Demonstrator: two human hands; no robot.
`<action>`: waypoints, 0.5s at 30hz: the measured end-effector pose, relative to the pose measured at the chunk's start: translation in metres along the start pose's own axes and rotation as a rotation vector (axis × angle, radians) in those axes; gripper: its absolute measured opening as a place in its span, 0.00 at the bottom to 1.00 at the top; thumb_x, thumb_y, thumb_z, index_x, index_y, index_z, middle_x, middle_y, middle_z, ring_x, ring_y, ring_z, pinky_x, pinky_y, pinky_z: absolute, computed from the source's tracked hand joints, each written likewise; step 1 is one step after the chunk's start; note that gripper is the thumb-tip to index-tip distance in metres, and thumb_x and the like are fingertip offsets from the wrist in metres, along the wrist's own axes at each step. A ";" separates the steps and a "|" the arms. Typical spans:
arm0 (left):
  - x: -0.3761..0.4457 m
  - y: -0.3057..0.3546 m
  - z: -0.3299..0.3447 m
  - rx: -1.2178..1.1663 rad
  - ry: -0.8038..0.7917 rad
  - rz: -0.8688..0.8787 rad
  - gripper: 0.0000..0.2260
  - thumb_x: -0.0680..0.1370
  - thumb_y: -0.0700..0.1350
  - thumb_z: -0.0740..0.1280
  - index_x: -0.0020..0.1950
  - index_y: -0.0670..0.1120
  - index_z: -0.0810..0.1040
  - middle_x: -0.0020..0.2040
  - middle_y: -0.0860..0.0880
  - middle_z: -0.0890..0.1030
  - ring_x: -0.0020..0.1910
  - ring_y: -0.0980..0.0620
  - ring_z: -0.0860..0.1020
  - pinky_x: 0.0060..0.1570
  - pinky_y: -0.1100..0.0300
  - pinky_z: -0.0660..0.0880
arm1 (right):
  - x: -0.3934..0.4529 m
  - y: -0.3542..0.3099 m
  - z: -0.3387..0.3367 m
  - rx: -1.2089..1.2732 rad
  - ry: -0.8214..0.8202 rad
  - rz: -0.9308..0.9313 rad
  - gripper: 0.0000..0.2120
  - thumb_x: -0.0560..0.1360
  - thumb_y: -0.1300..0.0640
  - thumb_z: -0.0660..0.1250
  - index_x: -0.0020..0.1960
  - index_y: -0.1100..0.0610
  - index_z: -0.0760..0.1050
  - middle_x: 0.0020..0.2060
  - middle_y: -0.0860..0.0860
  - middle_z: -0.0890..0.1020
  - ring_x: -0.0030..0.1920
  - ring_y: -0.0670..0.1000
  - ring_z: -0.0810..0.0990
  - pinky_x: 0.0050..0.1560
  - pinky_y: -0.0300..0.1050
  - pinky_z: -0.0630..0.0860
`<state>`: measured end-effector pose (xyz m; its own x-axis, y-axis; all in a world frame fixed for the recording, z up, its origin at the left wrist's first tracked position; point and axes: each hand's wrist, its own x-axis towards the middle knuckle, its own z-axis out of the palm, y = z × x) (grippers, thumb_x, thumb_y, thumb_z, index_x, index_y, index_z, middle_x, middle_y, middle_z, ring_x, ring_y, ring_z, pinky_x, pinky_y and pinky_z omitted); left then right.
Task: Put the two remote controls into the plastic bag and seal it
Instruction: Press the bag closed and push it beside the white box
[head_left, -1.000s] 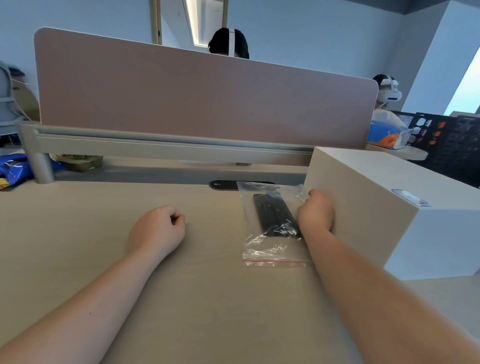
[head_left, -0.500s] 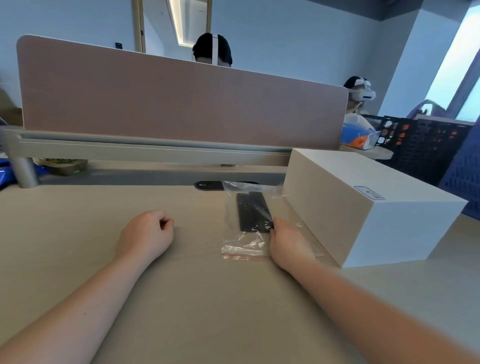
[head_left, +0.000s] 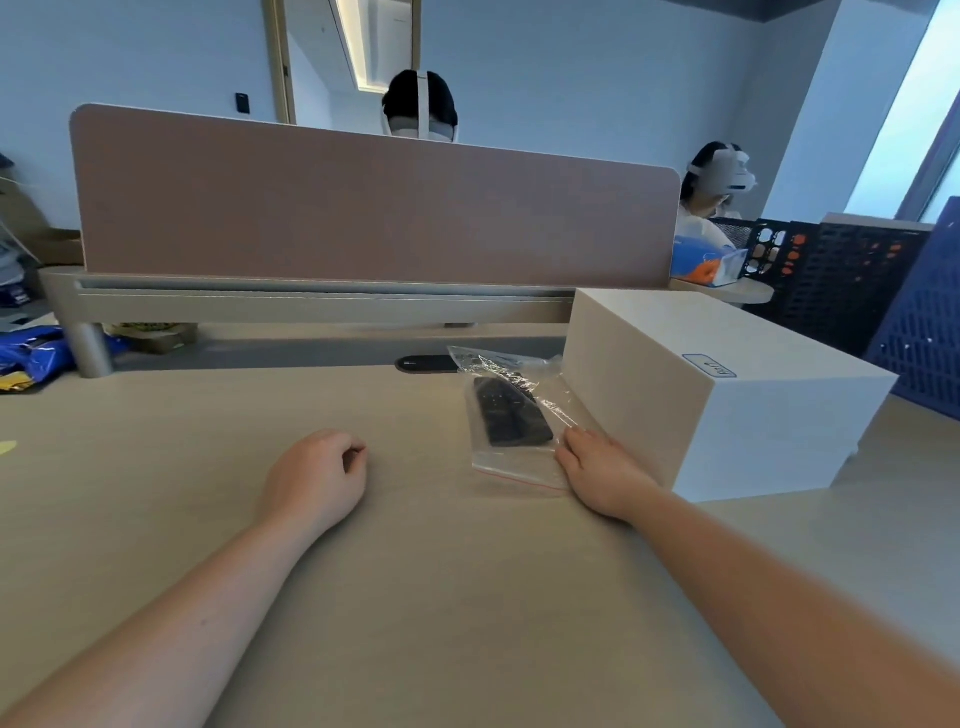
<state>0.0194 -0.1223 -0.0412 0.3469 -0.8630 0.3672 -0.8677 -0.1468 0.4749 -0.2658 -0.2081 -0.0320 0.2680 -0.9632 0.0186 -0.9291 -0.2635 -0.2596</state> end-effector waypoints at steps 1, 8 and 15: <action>-0.002 0.000 -0.001 0.002 -0.006 0.006 0.08 0.75 0.46 0.63 0.48 0.48 0.81 0.52 0.46 0.82 0.52 0.43 0.78 0.48 0.54 0.75 | -0.001 0.001 0.000 -0.003 0.006 0.001 0.15 0.81 0.50 0.47 0.56 0.57 0.69 0.60 0.57 0.75 0.61 0.57 0.70 0.66 0.52 0.65; -0.010 0.003 -0.002 0.004 -0.031 0.013 0.08 0.75 0.46 0.63 0.49 0.48 0.81 0.52 0.47 0.82 0.52 0.45 0.78 0.49 0.55 0.75 | -0.005 -0.004 -0.005 -0.019 -0.002 0.015 0.19 0.82 0.51 0.47 0.67 0.60 0.64 0.67 0.57 0.71 0.66 0.57 0.68 0.68 0.51 0.62; -0.024 0.018 -0.005 0.026 -0.089 0.011 0.09 0.76 0.47 0.62 0.51 0.48 0.80 0.55 0.46 0.82 0.55 0.43 0.77 0.51 0.55 0.74 | -0.028 -0.004 -0.011 0.059 0.061 0.008 0.20 0.82 0.52 0.51 0.71 0.59 0.62 0.70 0.57 0.69 0.67 0.59 0.68 0.66 0.50 0.66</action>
<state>-0.0023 -0.1018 -0.0377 0.3055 -0.9039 0.2994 -0.8808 -0.1487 0.4495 -0.2727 -0.1808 -0.0210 0.2426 -0.9673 0.0740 -0.9140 -0.2535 -0.3169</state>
